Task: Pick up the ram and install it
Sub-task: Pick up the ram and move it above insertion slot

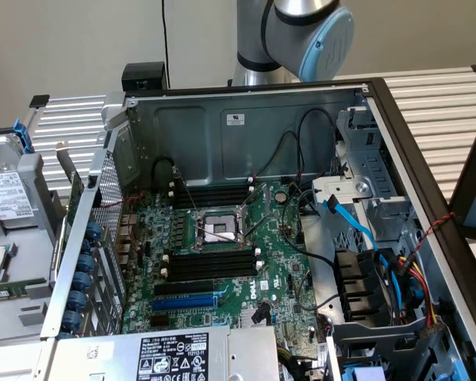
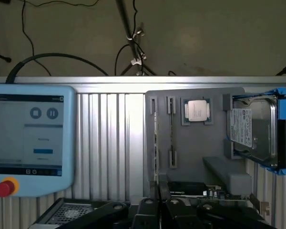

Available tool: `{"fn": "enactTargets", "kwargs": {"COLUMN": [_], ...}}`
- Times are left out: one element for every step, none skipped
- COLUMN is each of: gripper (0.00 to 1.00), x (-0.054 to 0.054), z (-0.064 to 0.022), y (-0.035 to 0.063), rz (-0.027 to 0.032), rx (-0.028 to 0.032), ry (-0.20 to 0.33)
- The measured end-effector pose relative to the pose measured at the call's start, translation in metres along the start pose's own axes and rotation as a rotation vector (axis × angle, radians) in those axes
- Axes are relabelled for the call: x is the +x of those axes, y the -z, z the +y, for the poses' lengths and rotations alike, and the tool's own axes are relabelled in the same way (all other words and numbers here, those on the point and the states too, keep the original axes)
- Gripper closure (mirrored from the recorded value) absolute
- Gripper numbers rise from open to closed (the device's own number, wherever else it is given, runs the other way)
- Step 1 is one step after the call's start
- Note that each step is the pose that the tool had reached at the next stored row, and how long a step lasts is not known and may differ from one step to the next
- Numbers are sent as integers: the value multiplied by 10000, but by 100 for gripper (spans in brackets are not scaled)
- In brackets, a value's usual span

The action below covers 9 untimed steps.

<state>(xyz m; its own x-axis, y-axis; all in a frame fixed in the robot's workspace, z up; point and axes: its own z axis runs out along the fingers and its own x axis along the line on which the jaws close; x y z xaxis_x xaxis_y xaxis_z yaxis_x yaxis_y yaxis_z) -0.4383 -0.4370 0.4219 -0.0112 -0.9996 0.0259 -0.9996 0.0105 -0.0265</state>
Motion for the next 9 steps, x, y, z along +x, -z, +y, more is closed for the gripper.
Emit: {"fn": "enactTargets", "kwargs": {"gripper": [88,88,88,88,88,88,88,88,88], "x": [-1,-1,-1,-2,-2,-3,-4,-5,-6], "z": [-39,-72,-106,-140,-175,-208,-238,-268,-306], "y": [1,0,0,0,-1,-3,-4,-5,-5], "rz": [-33,-68,-97,-127,-154,-175,-191,-206,-220], "rx": [0,0,-1,-2,-3,-1,-1,-1,-2], "ry": [-1,-3,-3,-3,-3,-4,-5,-6,-6]}}
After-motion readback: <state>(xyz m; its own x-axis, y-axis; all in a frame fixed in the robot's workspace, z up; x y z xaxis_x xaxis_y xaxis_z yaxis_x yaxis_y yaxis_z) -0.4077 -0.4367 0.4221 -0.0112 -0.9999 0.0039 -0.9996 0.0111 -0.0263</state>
